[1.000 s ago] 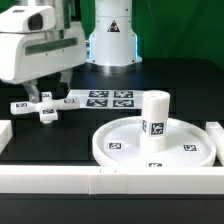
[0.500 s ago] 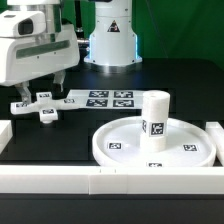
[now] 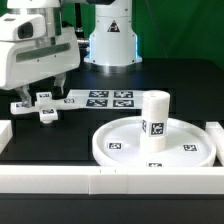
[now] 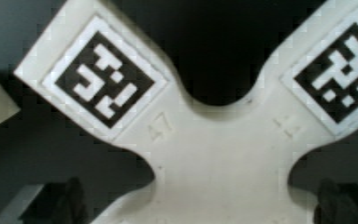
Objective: Assemble round table
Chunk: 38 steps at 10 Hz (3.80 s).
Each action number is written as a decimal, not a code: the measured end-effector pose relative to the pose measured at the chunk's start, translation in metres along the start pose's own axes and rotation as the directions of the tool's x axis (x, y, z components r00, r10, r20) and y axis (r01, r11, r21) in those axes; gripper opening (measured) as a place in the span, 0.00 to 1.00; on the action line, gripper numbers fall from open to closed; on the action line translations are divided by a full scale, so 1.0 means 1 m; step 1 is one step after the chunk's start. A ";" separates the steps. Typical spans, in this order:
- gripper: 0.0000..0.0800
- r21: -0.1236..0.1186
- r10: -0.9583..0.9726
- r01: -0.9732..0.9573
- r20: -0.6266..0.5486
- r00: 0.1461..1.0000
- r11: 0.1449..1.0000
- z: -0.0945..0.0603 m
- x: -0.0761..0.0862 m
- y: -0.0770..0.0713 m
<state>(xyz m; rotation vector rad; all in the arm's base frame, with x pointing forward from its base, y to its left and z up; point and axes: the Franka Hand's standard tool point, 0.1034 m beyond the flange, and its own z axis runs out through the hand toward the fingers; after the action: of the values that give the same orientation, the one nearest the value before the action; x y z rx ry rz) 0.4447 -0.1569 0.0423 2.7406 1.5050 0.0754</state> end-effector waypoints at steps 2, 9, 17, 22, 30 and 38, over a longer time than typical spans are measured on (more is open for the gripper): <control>0.81 0.005 0.000 0.000 0.001 1.000 1.000 0.002 -0.001 -0.002; 0.81 0.032 0.005 -0.005 0.009 1.000 0.999 0.015 -0.005 -0.011; 0.56 0.041 0.006 -0.006 0.012 1.000 0.999 0.019 -0.007 -0.014; 0.56 0.039 0.033 -0.033 0.003 0.999 0.999 0.012 0.012 -0.015; 0.56 0.094 0.241 -0.239 -0.015 0.970 0.967 -0.027 0.104 -0.029; 0.56 0.111 0.224 -0.219 -0.035 0.974 0.969 -0.053 0.157 -0.022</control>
Offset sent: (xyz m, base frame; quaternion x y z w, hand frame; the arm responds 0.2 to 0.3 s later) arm -0.0105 0.0027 -0.0120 0.0006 0.0097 -0.0024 1.0000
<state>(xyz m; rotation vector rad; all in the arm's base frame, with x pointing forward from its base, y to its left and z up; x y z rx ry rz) 0.5077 -0.0136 0.1001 3.0028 1.2396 0.0636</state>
